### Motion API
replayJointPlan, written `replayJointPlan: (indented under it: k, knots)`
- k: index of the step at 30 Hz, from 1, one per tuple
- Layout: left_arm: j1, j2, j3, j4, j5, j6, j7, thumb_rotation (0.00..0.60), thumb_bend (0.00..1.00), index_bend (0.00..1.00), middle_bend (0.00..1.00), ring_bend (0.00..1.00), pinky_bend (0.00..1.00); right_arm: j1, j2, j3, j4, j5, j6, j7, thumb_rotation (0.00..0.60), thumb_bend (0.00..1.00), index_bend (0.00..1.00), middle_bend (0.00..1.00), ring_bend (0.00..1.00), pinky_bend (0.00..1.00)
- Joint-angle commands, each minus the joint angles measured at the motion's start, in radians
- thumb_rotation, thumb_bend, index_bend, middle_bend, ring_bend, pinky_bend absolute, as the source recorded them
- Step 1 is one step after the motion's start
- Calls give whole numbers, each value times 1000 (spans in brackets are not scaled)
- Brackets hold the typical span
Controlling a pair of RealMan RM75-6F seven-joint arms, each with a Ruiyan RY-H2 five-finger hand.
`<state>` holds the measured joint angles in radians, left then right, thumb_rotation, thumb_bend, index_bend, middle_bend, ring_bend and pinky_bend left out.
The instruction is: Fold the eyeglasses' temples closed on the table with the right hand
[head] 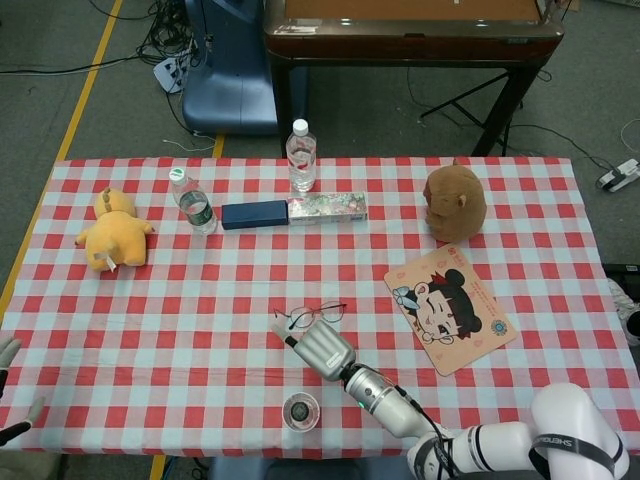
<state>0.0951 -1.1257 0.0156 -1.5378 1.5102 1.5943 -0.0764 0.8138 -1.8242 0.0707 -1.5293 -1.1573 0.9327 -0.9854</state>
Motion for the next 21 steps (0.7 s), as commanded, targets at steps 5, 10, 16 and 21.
replayJointPlan:
  k: [5, 10, 16, 21]
  knots:
    - [4, -2, -1, 18, -6, -2, -20, 600, 320, 0, 0, 0, 0, 76, -161, 45, 111, 137, 67, -259, 600, 716, 0, 921, 991, 904]
    - [7, -1, -4, 27, -10, 2, -33, 600, 321, 0, 0, 0, 0, 95, -206, 58, 145, 186, 119, -354, 600, 717, 0, 922, 991, 904]
    - [6, -3, -5, 37, -11, -3, -44, 600, 321, 0, 0, 0, 0, 76, -195, 44, 127, 198, 189, -387, 600, 716, 0, 922, 991, 904]
    - [1, -6, -7, 35, -4, -4, -41, 600, 320, 0, 0, 0, 0, 52, -157, 20, 86, 193, 222, -377, 600, 716, 0, 921, 991, 904]
